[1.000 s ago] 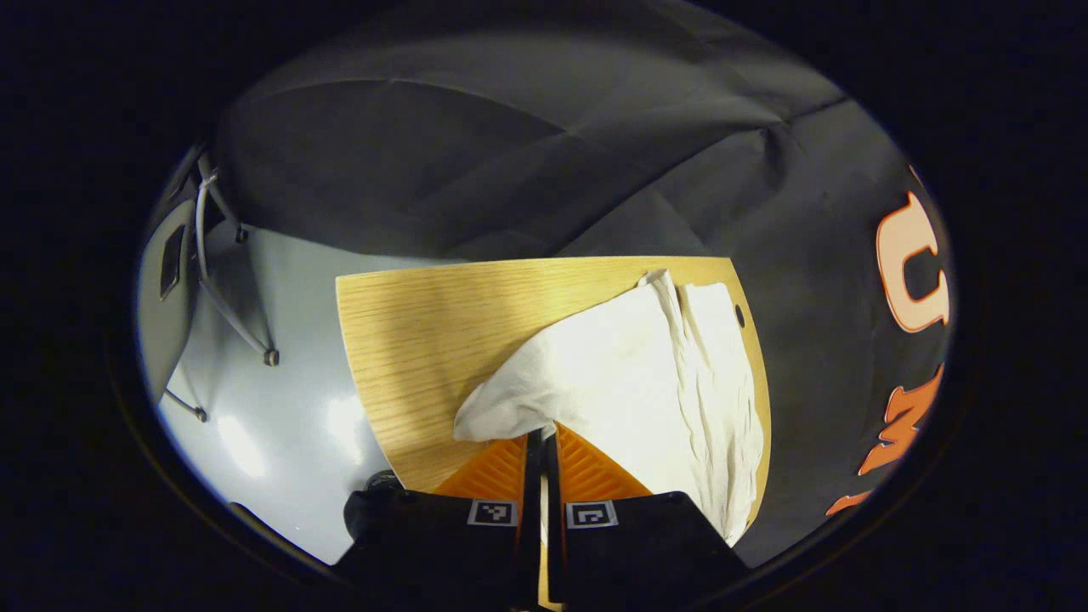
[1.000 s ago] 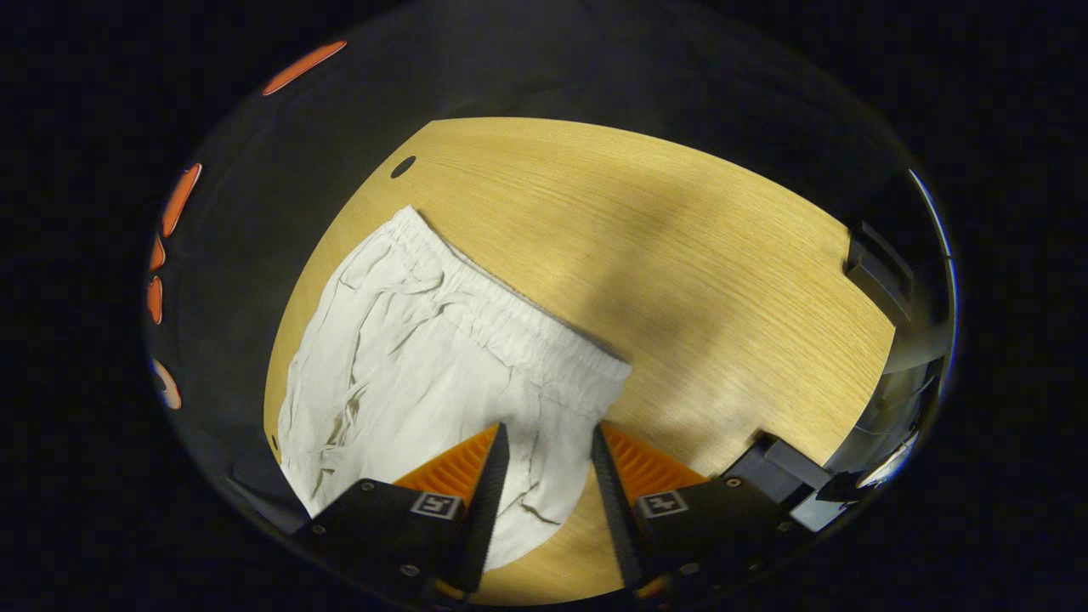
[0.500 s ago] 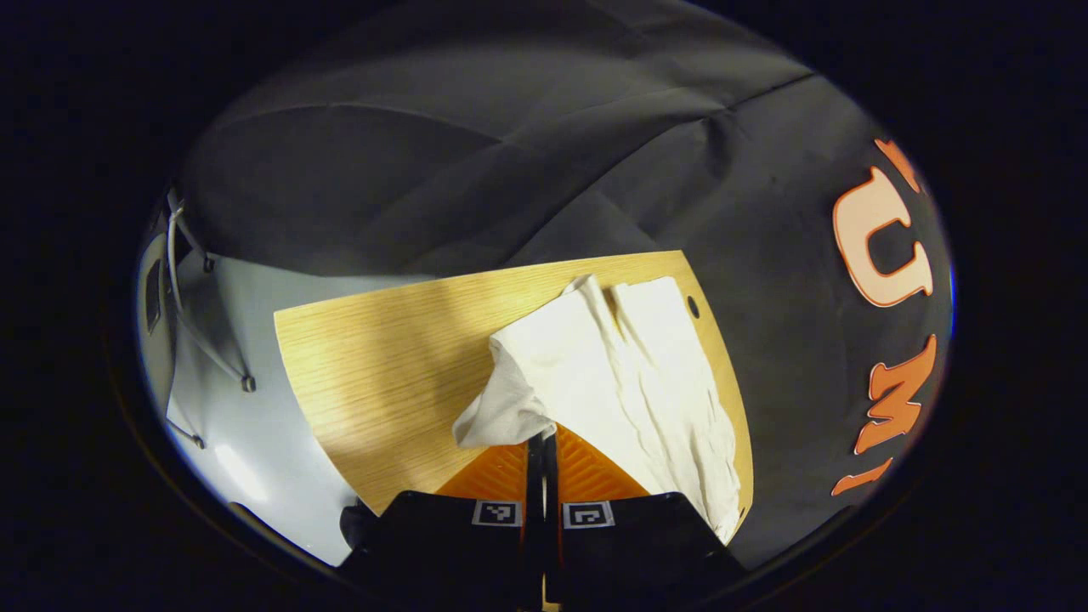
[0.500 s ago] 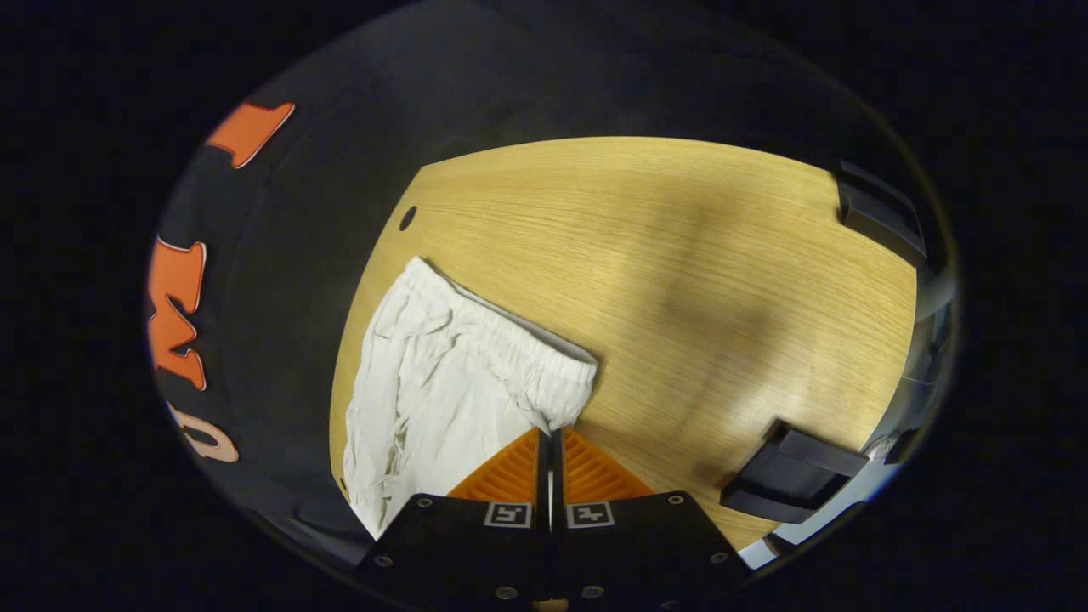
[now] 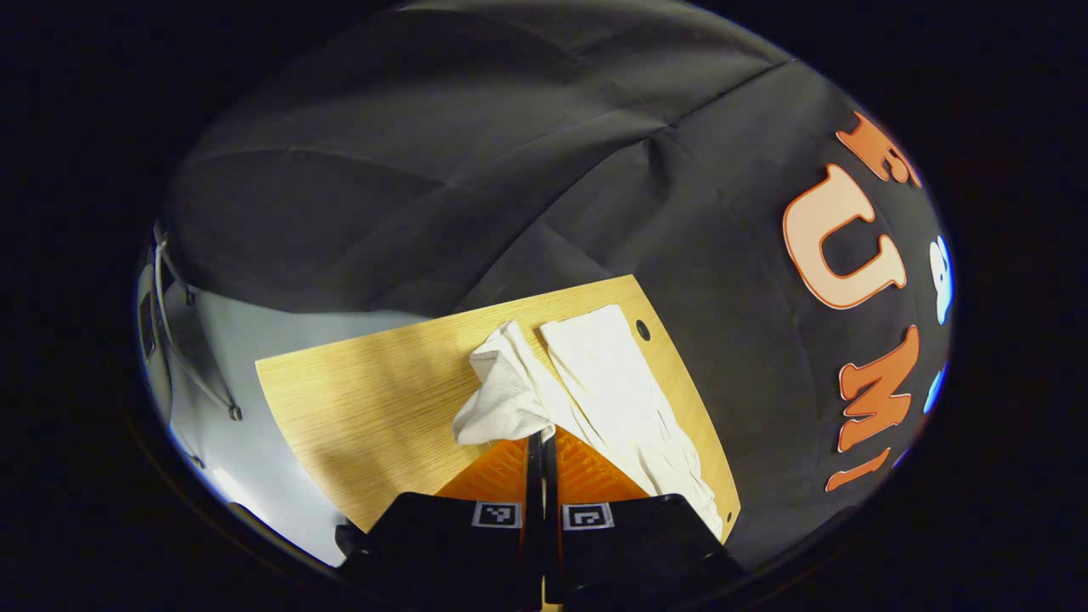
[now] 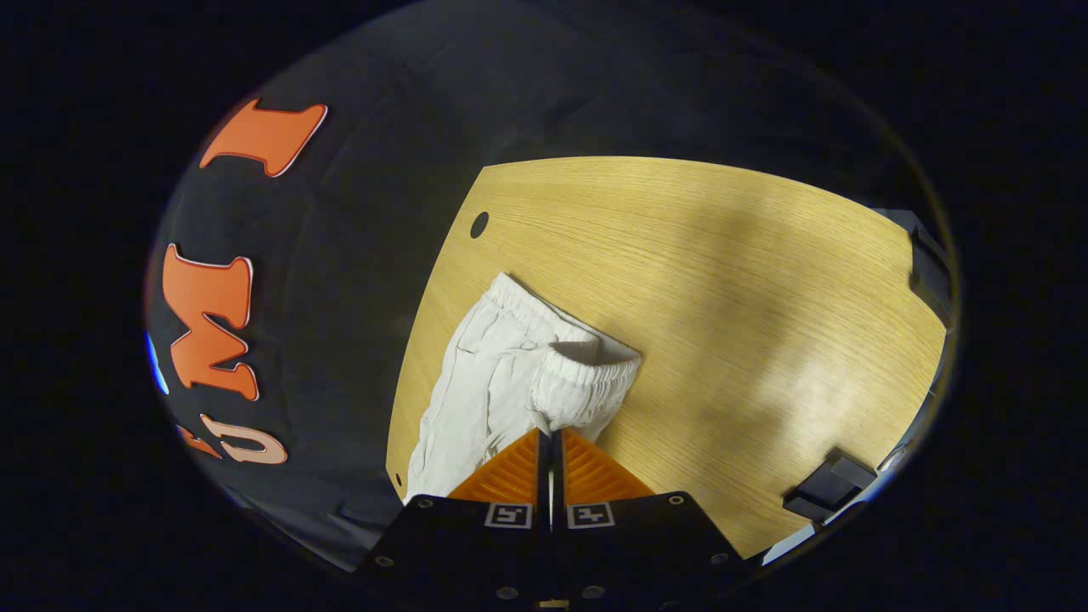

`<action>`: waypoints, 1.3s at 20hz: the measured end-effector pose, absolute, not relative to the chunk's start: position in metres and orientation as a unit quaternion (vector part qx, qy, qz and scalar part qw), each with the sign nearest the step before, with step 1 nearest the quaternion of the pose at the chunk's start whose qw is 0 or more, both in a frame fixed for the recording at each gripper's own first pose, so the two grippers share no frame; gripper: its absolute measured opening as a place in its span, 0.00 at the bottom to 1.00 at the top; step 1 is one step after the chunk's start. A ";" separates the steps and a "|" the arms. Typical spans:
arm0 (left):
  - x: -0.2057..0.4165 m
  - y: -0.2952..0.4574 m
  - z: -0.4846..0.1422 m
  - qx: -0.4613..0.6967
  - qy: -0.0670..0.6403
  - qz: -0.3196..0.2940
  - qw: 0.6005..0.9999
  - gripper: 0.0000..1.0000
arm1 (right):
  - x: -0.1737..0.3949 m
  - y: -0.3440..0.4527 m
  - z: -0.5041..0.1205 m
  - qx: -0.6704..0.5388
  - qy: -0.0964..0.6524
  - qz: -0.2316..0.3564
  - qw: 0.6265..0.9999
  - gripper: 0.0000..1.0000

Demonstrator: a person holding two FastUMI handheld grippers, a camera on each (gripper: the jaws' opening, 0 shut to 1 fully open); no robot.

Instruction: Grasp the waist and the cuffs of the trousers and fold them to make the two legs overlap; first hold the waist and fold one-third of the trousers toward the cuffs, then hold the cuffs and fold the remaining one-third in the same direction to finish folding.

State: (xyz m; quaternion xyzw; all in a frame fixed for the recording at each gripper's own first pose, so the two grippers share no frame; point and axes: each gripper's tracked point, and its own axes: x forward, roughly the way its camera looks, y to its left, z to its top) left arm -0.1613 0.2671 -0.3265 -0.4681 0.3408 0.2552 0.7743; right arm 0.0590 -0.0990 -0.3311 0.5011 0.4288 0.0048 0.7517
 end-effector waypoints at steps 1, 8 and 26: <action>-0.155 0.268 -0.320 -0.463 0.342 0.251 0.778 0.04 | 0.066 -0.096 -0.327 0.500 0.431 0.009 0.751 0.01; -0.083 0.277 -0.302 -0.423 0.358 0.189 0.811 0.04 | 0.109 -0.084 -0.303 0.494 0.430 0.002 0.756 0.01; 0.101 0.291 -0.366 -0.424 0.393 0.121 0.807 0.04 | 0.248 -0.042 -0.295 0.474 0.426 -0.026 0.770 0.01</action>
